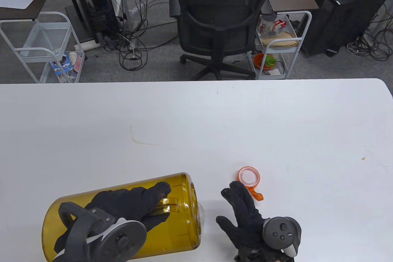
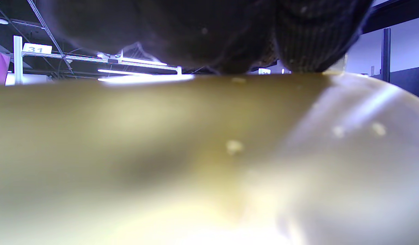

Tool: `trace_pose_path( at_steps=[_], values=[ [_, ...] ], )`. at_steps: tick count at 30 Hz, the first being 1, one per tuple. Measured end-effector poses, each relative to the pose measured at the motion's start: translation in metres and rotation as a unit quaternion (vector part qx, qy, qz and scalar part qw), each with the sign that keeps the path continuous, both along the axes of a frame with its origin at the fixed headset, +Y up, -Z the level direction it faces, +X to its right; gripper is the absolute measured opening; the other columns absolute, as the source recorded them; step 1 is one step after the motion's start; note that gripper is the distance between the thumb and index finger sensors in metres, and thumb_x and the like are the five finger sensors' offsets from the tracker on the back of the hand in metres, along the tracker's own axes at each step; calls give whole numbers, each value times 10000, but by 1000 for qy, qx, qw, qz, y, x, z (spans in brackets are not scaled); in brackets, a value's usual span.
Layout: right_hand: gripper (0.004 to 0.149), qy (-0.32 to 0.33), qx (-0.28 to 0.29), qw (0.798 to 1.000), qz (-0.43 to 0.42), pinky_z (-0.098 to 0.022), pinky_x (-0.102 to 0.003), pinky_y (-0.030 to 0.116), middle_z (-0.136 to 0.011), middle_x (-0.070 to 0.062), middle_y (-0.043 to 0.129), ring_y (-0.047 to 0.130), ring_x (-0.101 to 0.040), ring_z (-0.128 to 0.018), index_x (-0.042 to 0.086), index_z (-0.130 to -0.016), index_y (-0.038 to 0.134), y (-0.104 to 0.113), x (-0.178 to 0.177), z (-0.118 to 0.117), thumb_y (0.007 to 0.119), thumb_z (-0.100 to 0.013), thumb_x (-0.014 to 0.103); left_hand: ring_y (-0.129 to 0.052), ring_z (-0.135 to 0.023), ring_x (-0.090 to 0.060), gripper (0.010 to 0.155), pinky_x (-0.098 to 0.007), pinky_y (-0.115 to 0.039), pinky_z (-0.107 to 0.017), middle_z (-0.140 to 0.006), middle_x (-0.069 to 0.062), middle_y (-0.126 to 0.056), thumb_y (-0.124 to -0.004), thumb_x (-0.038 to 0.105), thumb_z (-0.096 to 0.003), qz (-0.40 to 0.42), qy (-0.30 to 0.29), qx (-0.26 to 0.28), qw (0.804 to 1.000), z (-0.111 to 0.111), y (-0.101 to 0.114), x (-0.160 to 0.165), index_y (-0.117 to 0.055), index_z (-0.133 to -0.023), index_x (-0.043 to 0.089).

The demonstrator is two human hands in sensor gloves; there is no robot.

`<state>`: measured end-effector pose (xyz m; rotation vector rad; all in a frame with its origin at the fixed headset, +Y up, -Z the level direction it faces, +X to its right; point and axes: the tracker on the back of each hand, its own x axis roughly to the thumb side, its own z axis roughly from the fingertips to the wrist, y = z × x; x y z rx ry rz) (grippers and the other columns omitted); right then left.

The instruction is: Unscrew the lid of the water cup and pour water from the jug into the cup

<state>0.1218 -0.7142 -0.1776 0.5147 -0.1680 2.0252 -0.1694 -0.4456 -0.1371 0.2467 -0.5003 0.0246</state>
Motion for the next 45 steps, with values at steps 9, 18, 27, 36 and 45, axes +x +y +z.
trace_pose_path(
  at_steps=[9, 18, 27, 36, 45],
  values=[
    [735, 3, -4, 1000, 1, -744, -657, 495, -1178, -188, 178, 367, -522, -1068, 188, -1124, 393, 0, -1, 1, 710, -549, 519, -1009, -174, -61, 569, -349, -924, -247, -475, 125, -1009, -887, 603, -411, 5, -1, 0, 1000, -1, -1, -2, -768, -913, 365],
    [738, 2, -7, 1000, 2, -744, -658, 493, -1178, -189, 177, 365, -524, -1068, 188, -1126, 390, 0, -1, 0, 710, -549, 519, -1010, -178, -63, 569, -350, -923, -250, -478, 124, -1008, -885, 603, -408, 2, 3, 6, 1000, 0, 0, -4, -768, -912, 367],
    [737, 2, -9, 1000, 0, -746, -669, 475, -1179, -187, 179, 363, -523, -1070, 189, -1126, 390, -1, -1, -1, 710, -550, 517, -1009, -178, -65, 570, -351, -922, -251, -478, 122, -1007, -884, 602, -407, -2, 4, 5, 1000, 0, 0, -2, -767, -913, 368],
    [734, -1, -11, 1000, -1, -752, -632, 506, -1176, -191, 187, 397, -517, -1059, 181, -1123, 396, -2, 0, -2, 711, -550, 514, -1009, -179, -67, 573, -352, -922, -252, -479, 118, -1007, -882, 599, -407, -9, 9, 5, 1000, 0, 1, 2, -764, -917, 366],
    [724, -2, -6, 1000, -16, -758, -620, 507, -1174, -193, 211, 415, -514, -1054, 173, -1117, 417, -2, 1, -3, 717, -547, 503, -1008, -175, -70, 572, -354, -921, -249, -473, 117, -1008, -882, 598, -401, -11, 9, 7, 1000, 0, 0, 4, -769, -912, 368]
  ],
)
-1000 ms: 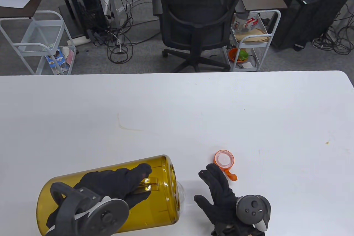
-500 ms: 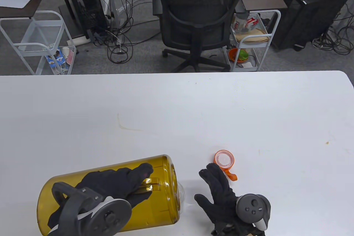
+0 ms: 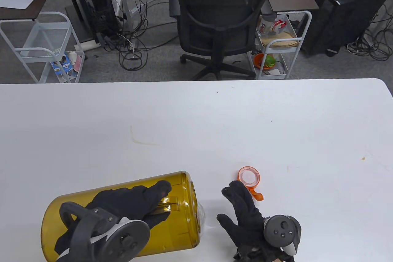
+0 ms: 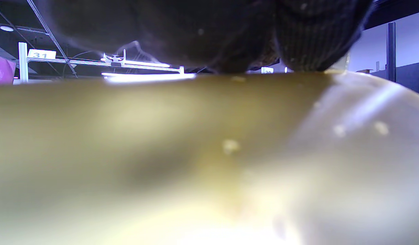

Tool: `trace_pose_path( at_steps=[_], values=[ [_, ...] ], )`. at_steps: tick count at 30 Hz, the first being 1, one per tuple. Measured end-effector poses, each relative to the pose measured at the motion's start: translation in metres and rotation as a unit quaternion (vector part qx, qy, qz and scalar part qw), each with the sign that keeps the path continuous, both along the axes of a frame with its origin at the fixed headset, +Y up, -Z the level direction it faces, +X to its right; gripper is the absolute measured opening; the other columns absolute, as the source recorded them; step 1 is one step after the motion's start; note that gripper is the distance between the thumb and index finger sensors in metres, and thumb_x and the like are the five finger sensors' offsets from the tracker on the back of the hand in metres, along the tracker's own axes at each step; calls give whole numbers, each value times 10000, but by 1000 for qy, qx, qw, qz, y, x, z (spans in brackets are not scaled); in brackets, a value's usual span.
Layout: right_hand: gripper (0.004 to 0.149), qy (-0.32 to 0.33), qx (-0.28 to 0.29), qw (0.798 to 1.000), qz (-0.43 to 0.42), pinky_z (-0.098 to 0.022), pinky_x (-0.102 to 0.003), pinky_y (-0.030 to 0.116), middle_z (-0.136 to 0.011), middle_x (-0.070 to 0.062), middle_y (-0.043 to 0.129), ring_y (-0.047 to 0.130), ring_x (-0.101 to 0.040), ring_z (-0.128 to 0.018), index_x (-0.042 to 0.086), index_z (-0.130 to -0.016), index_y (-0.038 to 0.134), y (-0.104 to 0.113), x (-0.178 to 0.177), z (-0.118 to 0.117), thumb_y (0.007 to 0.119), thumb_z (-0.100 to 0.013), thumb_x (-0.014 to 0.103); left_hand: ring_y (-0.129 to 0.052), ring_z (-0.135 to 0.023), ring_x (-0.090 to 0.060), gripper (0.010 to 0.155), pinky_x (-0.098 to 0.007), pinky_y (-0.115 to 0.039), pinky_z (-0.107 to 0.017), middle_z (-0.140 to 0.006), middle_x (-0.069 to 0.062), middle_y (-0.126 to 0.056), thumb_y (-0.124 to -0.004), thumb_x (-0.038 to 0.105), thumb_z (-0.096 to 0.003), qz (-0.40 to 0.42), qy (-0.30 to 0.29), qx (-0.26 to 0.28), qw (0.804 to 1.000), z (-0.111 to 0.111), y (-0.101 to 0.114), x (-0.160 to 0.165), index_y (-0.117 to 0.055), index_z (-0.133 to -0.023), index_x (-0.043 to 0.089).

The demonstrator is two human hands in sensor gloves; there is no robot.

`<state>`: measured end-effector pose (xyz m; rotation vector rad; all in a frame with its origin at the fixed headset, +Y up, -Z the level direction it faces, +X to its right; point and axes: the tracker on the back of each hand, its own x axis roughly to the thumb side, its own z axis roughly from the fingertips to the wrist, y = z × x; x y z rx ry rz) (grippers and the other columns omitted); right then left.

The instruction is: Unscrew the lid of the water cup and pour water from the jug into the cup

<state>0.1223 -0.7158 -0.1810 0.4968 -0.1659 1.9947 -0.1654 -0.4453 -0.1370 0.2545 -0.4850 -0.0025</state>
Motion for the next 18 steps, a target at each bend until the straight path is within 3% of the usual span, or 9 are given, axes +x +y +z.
trace_pose_path(
  at_steps=[18],
  values=[
    [746, 11, 5, 1000, -4, -767, -614, 496, -1174, -196, 208, 399, -519, -1059, 170, -1121, 409, 0, 0, 0, 703, -542, 536, -1009, -172, -67, 571, -352, -923, -247, -470, 117, -1009, -882, 602, -395, -2, -1, 4, 1000, 1, -1, 2, -772, -908, 375]
  ],
)
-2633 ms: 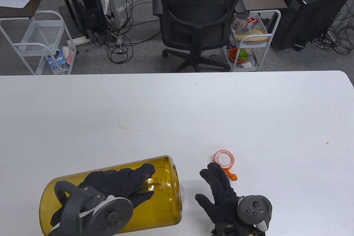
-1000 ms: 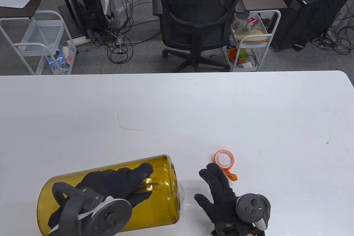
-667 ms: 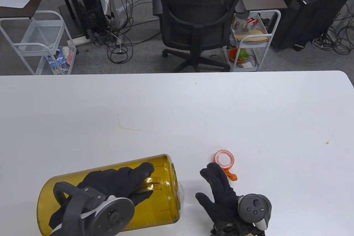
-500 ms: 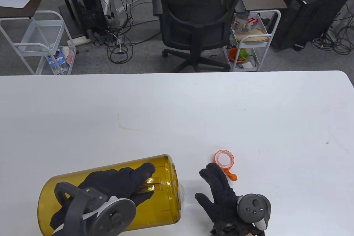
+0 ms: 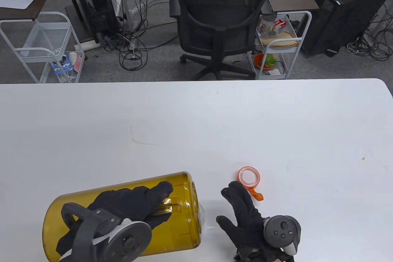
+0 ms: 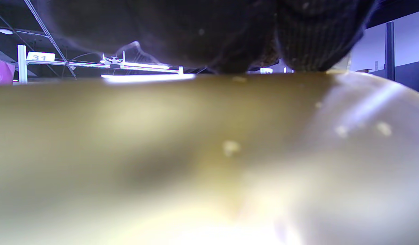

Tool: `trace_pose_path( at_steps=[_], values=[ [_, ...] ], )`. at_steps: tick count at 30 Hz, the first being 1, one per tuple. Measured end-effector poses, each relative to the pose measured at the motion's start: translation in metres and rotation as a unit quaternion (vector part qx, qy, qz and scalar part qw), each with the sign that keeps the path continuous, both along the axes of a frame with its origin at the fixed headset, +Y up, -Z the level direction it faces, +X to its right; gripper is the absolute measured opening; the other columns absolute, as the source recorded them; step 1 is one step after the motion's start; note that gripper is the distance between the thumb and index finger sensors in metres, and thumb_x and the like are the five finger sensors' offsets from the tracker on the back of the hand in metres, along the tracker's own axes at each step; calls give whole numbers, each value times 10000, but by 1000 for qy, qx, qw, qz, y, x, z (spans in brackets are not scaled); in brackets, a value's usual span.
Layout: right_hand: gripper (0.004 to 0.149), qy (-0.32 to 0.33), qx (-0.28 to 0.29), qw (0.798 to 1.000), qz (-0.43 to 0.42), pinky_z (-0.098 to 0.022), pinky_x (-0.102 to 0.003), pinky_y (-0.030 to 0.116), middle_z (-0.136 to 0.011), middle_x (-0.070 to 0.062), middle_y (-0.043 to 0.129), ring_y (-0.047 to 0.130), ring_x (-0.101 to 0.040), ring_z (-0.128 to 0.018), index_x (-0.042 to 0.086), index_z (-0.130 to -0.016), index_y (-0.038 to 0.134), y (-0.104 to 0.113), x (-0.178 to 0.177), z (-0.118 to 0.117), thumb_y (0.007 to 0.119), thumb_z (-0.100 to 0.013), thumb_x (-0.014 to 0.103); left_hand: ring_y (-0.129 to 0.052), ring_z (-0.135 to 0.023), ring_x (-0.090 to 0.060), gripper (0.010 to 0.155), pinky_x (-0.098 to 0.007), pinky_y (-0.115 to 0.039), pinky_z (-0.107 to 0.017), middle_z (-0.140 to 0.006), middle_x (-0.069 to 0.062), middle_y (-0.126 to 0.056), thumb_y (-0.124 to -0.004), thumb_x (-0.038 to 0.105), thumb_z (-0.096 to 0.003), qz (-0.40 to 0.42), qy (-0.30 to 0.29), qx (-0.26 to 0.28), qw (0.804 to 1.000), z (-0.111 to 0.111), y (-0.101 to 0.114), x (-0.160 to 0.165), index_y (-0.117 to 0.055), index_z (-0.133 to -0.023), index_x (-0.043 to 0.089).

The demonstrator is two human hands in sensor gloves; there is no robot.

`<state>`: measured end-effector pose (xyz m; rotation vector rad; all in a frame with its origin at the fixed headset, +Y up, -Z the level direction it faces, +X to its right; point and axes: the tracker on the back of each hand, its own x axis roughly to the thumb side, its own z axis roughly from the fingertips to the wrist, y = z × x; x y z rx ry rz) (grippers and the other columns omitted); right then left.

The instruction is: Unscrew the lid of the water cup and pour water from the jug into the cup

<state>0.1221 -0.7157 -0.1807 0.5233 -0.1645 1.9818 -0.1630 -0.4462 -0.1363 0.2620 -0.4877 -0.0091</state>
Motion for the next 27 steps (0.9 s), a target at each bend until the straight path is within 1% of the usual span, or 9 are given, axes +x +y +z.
trace_pose_path(
  at_steps=[8, 10, 12, 21, 27],
  values=[
    [744, -1, -1, 1000, 2, -764, -622, 493, -1174, -197, 207, 393, -522, -1059, 170, -1122, 406, 0, 0, 0, 703, -544, 534, -1008, -172, -68, 570, -352, -923, -246, -470, 117, -1009, -882, 602, -394, -3, -1, 1, 1000, 1, 0, 2, -773, -907, 377],
    [748, -7, -2, 1000, 4, -774, -639, 435, -1174, -197, 206, 348, -531, -1064, 170, -1122, 404, 0, 0, 1, 704, -543, 535, -1008, -171, -69, 570, -353, -923, -246, -470, 117, -1009, -882, 602, -393, -4, -1, 1, 1000, 1, 0, 2, -774, -906, 377],
    [747, -8, -3, 1000, 5, -777, -645, 409, -1175, -198, 203, 327, -535, -1066, 171, -1122, 404, 0, 1, 0, 704, -544, 535, -1008, -173, -69, 572, -353, -923, -247, -472, 117, -1008, -883, 601, -393, -5, 0, 1, 1000, 2, 1, 3, -773, -907, 377],
    [743, -8, -4, 1000, 7, -773, -647, 414, -1174, -198, 210, 333, -536, -1065, 169, -1122, 405, 0, 0, 1, 700, -545, 533, -1007, -172, -70, 572, -353, -922, -246, -473, 116, -1007, -883, 601, -393, -14, -6, 6, 1000, 4, 0, 9, -773, -907, 375],
    [739, -27, -15, 999, 12, -769, -653, 417, -1175, -195, 218, 339, -531, -1068, 167, -1121, 405, -1, 1, 1, 697, -548, 531, -1006, -169, -70, 571, -355, -922, -243, -470, 115, -1007, -885, 599, -392, -18, -4, 4, 1000, 5, 0, 13, -775, -905, 375]
  ],
)
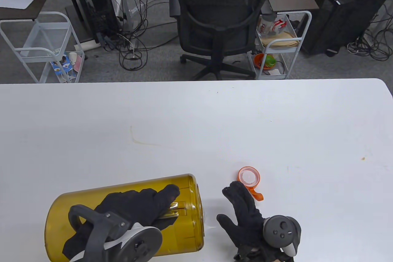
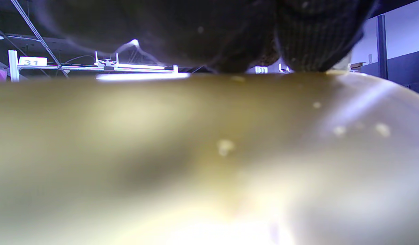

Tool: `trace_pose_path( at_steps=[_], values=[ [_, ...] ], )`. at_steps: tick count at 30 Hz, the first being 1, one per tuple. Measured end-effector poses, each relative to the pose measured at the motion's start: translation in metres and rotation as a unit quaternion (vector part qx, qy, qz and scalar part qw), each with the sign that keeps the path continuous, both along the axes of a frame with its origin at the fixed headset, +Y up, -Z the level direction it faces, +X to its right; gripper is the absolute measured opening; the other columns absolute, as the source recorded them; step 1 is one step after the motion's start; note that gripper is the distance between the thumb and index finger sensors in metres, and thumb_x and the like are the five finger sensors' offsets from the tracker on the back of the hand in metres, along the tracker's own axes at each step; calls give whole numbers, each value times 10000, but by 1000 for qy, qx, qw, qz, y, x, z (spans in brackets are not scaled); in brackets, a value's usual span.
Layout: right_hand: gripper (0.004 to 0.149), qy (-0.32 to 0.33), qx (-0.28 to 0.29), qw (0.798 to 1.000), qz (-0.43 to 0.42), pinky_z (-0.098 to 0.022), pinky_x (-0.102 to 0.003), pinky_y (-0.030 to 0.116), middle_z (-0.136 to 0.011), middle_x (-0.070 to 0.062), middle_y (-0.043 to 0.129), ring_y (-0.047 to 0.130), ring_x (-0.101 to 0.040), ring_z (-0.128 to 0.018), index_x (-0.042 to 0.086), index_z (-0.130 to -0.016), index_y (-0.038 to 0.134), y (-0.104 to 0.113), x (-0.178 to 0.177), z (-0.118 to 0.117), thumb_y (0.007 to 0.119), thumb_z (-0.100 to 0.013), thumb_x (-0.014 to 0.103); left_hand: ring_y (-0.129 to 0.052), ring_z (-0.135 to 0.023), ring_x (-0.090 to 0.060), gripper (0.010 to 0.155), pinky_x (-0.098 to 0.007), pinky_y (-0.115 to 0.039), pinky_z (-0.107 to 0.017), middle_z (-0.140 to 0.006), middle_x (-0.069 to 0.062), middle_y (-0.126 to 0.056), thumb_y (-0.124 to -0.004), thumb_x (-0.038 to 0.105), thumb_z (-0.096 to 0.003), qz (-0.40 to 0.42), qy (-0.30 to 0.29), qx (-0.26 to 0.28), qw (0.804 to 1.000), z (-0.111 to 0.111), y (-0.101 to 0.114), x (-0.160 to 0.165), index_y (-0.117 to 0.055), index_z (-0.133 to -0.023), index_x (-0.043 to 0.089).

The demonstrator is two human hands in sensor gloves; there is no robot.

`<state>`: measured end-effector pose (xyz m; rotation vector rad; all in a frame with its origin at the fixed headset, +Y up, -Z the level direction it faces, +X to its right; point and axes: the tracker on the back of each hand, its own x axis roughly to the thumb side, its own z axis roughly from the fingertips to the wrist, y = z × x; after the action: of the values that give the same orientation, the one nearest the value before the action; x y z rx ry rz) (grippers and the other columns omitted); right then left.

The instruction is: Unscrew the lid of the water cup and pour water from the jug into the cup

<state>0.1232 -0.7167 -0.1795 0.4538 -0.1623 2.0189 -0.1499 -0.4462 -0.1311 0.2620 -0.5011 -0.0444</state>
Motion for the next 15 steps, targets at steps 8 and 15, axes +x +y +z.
trace_pose_path(
  at_steps=[8, 15],
  values=[
    [736, -1, 0, 1000, 5, -755, -618, 499, -1174, -195, 236, 403, -521, -1054, 164, -1119, 411, 0, -2, 0, 695, -549, 531, -1006, -169, -70, 570, -354, -921, -244, -470, 116, -1007, -883, 600, -392, -1, -2, 1, 1000, 0, 0, 1, -775, -904, 376],
    [737, 1, 1, 1000, 6, -755, -619, 498, -1172, -200, 233, 402, -524, -1051, 163, -1120, 411, 0, -2, 1, 694, -549, 533, -1006, -169, -70, 570, -355, -921, -244, -470, 117, -1007, -883, 600, -392, 0, -2, 2, 1000, -1, 0, 1, -774, -905, 377]
  ],
)
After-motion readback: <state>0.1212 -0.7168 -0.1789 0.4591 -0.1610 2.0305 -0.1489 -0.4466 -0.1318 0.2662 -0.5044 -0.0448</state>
